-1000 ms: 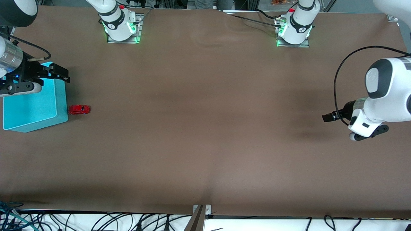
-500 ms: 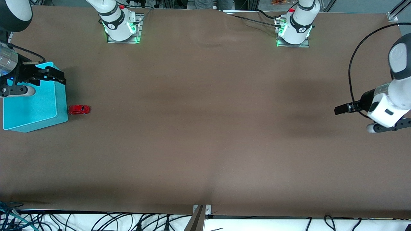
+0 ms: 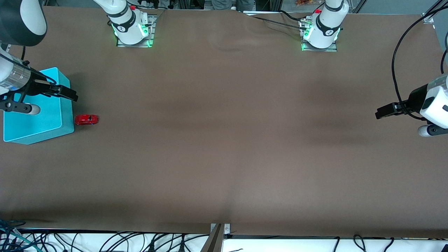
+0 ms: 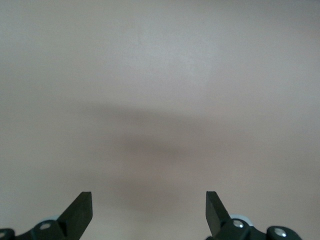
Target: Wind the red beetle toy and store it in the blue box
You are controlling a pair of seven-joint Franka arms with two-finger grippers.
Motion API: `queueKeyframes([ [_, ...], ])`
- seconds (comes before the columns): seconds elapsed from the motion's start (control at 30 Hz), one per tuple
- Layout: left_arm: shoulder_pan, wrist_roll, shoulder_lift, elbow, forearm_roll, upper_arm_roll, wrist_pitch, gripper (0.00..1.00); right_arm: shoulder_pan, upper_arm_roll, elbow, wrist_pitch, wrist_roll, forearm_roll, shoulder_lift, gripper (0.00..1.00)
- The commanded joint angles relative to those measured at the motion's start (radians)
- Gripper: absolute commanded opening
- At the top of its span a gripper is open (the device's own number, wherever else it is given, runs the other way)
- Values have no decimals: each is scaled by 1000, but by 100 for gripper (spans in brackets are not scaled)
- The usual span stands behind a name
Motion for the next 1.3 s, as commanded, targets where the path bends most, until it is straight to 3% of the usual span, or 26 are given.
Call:
queueKeyframes([
  [0.0, 4, 23, 5, 23, -18, -2, -23, 100, -3, 0, -79, 72, 83, -25, -36, 100],
  [0.3, -10, 20, 8, 42, -18, -2, -22, 100, -3, -34, -122, 136, 154, -25, -39, 100],
  [0.93, -10, 17, 8, 46, -18, -15, -22, 100, -4, -93, -318, 397, 408, -25, -42, 100],
  [1.27, -24, 15, 10, 46, -16, -32, -22, 100, -4, -123, -357, 457, 461, -25, -34, 100],
])
